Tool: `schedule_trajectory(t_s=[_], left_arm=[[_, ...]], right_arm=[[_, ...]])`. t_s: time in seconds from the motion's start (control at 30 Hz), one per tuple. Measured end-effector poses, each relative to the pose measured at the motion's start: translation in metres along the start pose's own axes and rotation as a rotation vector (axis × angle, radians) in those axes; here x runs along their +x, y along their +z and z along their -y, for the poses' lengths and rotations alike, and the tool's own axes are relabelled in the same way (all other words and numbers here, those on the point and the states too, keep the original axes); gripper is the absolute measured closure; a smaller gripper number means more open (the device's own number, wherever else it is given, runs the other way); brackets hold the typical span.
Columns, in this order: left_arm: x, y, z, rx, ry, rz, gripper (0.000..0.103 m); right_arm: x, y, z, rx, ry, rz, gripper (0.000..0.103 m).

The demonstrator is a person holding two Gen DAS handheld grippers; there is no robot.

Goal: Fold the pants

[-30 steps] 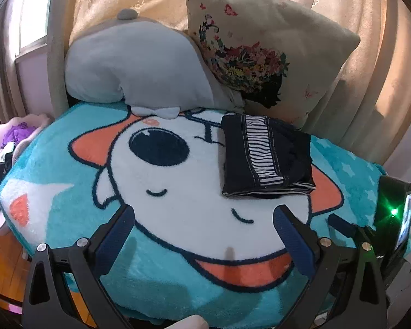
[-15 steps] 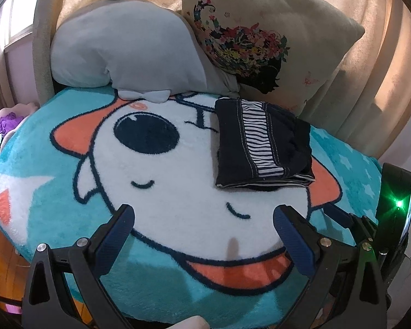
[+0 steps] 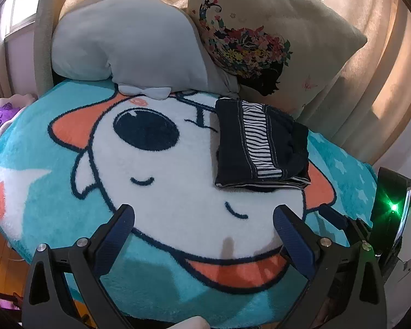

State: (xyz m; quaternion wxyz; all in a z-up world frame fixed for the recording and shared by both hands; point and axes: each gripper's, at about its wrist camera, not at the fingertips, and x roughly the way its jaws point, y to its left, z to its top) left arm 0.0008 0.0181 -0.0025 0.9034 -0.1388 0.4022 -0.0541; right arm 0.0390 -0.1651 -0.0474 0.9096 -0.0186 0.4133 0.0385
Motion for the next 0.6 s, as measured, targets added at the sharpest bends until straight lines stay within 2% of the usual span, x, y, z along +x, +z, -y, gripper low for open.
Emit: schedule_trajectory(t_s=[0.2, 0.47, 0.6], left_arm=[[-0.015, 0.002, -0.004, -0.003, 0.004, 0.045, 0.002], [-0.037, 0.007, -0.023, -0.039, 0.058, 0.109, 0.002], [-0.051, 0.005, -0.024, -0.016, 0.093, 0.137, 0.002]], right_arm=[[-0.002, 0.005, -0.011, -0.035, 0.004, 0.011, 0.022], [-0.001, 0.011, -0.031, -0.058, 0.026, 0.009, 0.022], [-0.011, 0.013, -0.044, -0.086, 0.042, 0.015, 0.022]])
